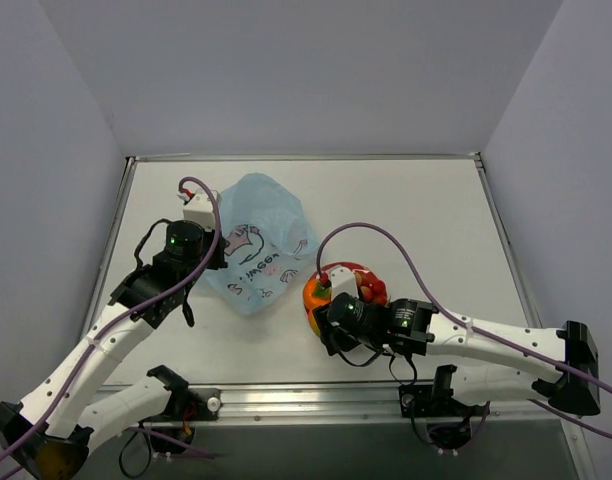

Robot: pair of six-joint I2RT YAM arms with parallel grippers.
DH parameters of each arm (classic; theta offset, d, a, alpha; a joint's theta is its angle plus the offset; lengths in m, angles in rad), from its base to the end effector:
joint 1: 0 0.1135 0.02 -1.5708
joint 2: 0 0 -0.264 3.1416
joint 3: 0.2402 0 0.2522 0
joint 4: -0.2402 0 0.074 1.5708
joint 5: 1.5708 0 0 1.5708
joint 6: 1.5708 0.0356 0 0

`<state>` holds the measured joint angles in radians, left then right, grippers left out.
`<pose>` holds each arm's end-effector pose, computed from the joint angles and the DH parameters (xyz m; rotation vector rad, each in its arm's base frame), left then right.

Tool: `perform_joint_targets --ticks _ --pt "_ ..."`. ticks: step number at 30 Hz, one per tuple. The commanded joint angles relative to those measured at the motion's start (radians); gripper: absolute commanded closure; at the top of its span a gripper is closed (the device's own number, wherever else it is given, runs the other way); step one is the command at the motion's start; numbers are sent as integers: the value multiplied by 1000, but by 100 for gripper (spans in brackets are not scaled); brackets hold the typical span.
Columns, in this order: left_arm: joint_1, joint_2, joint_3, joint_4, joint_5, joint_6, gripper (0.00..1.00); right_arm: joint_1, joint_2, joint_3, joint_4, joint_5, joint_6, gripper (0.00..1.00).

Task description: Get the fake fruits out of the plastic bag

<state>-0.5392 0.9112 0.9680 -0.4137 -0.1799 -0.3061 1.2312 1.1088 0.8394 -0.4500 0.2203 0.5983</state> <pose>0.1762 -0.0980 0.3578 0.1048 1.9387 -0.3925 0.0860 0.2201 0.2708 -0.6240 2.2874 0.6911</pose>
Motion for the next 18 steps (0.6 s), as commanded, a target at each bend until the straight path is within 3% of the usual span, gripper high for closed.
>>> perform_joint_targets --ticks 1,18 --pt "-7 -21 9 12 2 15 98 10 34 44 -56 14 -6 54" --pt "-15 -35 8 9 -9 16 98 8 167 55 -52 114 -15 49"
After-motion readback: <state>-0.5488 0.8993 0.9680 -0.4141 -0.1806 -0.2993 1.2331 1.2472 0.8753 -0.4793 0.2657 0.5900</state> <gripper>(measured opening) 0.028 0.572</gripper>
